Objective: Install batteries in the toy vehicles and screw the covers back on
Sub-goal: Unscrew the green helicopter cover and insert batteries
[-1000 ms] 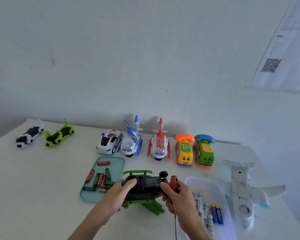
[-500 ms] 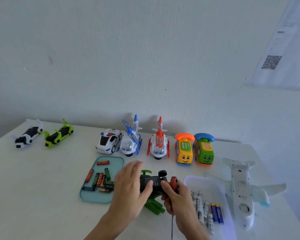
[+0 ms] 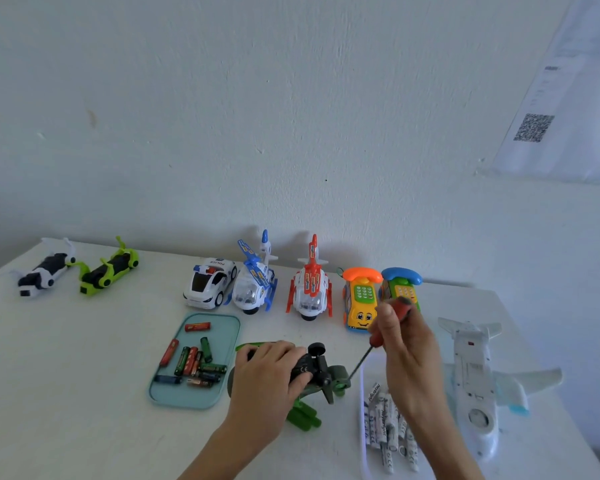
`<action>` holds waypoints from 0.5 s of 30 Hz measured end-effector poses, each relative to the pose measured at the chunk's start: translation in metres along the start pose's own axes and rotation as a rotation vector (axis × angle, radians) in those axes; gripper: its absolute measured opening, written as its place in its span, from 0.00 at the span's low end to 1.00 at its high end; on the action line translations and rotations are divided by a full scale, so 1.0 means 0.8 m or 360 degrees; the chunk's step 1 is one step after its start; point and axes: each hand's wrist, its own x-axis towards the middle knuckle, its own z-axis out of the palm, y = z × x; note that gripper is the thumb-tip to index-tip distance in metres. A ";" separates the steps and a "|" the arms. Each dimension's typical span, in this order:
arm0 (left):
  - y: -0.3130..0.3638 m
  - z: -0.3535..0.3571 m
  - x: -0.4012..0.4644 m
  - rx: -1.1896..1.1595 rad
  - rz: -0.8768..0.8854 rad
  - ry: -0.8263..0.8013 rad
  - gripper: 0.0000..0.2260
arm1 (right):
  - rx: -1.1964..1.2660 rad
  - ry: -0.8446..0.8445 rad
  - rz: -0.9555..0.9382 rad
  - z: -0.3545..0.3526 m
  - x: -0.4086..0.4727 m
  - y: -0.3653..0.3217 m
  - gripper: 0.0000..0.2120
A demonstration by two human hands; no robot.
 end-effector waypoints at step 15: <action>0.003 0.000 -0.013 0.0044 0.0064 0.0063 0.15 | -0.0532 -0.0217 -0.0443 0.034 -0.001 0.008 0.17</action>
